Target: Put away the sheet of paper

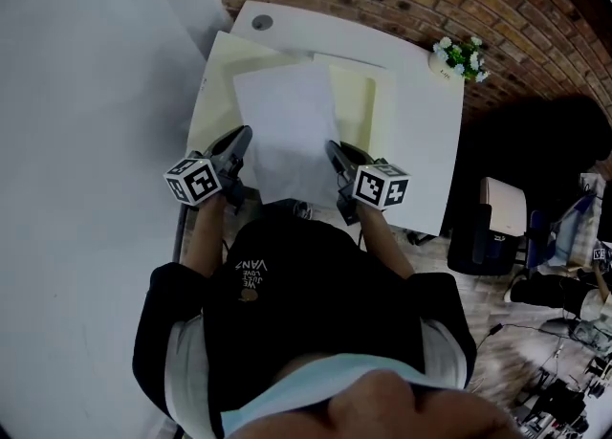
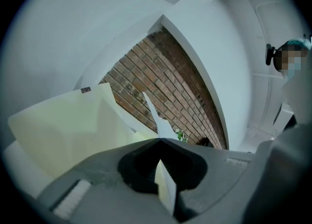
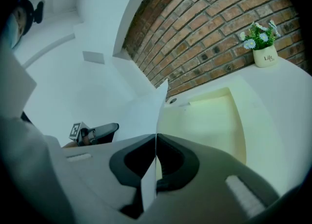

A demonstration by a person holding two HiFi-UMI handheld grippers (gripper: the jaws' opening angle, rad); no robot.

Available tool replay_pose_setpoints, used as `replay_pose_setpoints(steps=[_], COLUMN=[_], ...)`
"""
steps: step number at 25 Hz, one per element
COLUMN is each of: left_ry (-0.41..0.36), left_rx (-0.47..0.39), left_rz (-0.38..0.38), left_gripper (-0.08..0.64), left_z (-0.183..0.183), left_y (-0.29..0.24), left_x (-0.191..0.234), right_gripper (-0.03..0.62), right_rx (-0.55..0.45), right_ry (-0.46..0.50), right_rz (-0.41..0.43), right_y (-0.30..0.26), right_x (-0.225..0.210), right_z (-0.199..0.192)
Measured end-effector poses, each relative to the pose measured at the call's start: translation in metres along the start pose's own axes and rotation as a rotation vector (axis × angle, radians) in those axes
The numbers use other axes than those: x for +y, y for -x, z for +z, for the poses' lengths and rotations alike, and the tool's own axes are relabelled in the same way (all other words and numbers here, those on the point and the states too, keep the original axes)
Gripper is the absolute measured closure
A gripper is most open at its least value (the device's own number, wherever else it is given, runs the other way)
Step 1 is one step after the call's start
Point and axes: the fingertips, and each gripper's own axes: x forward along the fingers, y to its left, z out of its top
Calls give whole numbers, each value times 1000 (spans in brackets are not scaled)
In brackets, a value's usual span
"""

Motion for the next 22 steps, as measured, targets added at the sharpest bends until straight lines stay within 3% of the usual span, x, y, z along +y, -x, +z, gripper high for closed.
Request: replay_pose_setpoints(steps=[22], left_ry=[-38], left_rx=[196], left_rz=[-84], left_gripper=[560], left_z=[36], left_y=[-41], left_x=[40], right_gripper=[592], right_rx=[-72], right_ry=[-95], right_rz=[-143], right_y=[-39], right_x=[-6], right_z=[6])
